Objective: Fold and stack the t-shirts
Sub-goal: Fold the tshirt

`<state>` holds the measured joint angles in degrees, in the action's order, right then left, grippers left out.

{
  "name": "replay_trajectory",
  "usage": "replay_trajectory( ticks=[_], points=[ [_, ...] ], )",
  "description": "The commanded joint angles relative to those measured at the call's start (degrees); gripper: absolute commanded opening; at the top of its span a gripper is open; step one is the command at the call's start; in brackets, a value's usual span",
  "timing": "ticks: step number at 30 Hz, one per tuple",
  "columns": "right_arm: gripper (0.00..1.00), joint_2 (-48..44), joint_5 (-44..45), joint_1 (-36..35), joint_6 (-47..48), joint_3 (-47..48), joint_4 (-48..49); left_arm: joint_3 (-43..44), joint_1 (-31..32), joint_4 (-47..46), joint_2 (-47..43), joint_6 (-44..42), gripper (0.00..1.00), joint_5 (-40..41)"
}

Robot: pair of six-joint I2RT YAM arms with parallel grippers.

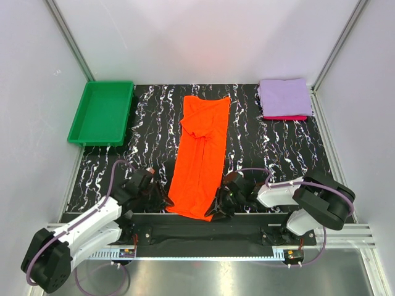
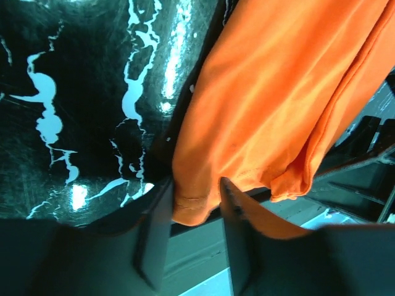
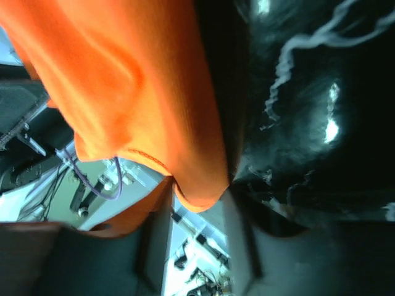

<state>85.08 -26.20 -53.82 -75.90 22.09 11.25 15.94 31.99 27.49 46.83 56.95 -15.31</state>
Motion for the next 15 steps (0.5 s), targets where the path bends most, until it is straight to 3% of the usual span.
replay_trajectory(
  ticks=[1,3,7,10,11,15],
  points=[
    [0.39,0.6,4.7,-0.2,0.0,0.7,-3.1,-2.1,0.4,0.1,-1.7,1.0,0.34,-0.1],
    [0.31,0.8,4.7,-0.1,0.4,0.5,-3.0,-3.2,0.4,0.3,-2.7,2.3,0.3,-0.6],
    [0.0,0.5,4.5,-0.1,3.1,0.9,-5.7,-4.8,0.4,1.0,-5.3,3.9,0.15,-0.9],
    [0.0,-2.6,4.8,-0.2,3.7,-0.5,-8.6,-4.8,0.5,2.8,-6.1,3.3,0.08,-0.9],
    [0.0,-5.0,4.8,-0.2,3.4,-2.0,-8.7,-4.9,0.6,3.4,-6.7,2.7,0.01,-1.1],
    [0.0,-11.0,3.5,-0.1,3.6,-4.2,-10.9,-4.1,2.1,5.2,-8.1,3.4,0.0,-1.6]
  ],
)
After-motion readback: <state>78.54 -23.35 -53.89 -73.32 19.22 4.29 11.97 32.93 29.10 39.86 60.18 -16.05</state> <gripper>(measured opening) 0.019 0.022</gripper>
